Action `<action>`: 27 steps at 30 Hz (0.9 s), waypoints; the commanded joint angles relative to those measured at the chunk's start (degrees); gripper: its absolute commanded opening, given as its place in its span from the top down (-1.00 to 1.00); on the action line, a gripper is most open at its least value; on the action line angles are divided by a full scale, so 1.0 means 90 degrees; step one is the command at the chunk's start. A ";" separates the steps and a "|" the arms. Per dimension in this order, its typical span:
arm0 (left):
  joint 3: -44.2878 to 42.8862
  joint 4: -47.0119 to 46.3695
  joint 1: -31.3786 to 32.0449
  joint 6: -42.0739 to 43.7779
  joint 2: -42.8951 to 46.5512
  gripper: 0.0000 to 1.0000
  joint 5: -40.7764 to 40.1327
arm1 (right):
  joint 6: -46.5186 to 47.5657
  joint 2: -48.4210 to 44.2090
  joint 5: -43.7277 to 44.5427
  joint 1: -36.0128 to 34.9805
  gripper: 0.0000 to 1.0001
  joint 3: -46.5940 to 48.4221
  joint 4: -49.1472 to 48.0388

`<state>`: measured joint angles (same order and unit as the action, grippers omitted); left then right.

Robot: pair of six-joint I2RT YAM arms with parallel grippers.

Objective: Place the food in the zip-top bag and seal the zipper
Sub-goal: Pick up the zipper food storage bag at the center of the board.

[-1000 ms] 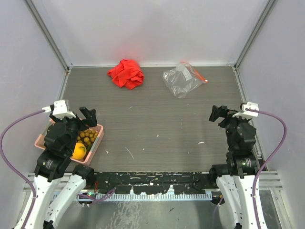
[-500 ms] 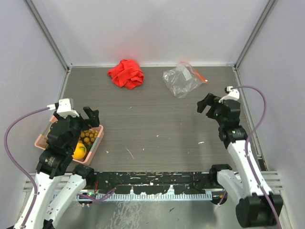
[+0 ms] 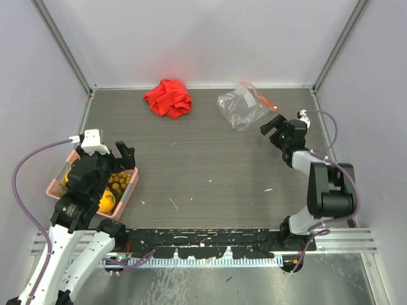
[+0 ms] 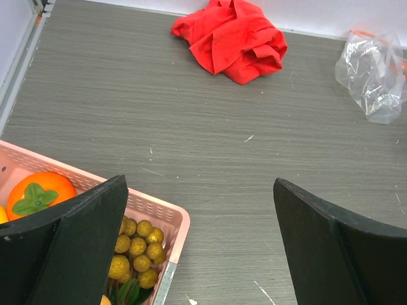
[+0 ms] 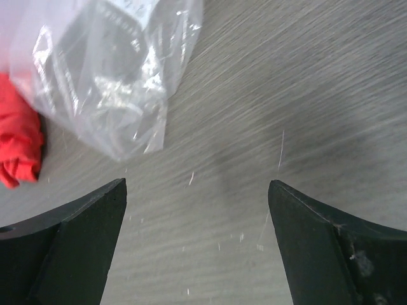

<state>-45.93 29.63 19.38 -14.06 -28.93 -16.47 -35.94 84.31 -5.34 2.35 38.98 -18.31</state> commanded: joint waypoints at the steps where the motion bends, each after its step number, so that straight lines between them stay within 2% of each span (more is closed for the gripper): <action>1: 0.0001 -0.0238 -0.0043 0.0141 -0.0135 -0.96 0.0193 | -0.0916 0.0895 -0.0142 0.0129 -0.91 0.0820 -0.1451; 6: -0.0004 -0.0277 -0.0050 0.0232 -0.0328 -0.96 0.0495 | -0.1211 0.1845 0.0161 0.0193 -0.84 0.1534 -0.1744; 13: 0.0007 -0.0284 -0.0102 0.0244 -0.0399 -0.96 0.0461 | -0.1829 0.3059 0.0076 0.0375 -0.66 0.2444 -0.1877; 19: 0.0014 -0.0292 -0.0131 0.0254 -0.0435 -0.96 0.0533 | -0.1941 0.3661 0.0119 0.0410 -0.56 0.2967 -0.1855; 27: 0.0025 -0.0293 -0.0131 0.0263 -0.0421 -0.96 0.0570 | -0.1936 0.4413 -0.0305 0.0446 -0.31 0.3496 -0.2013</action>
<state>-45.80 29.58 18.61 -12.53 -32.99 -12.14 -52.71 122.06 -5.98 6.13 66.72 -32.42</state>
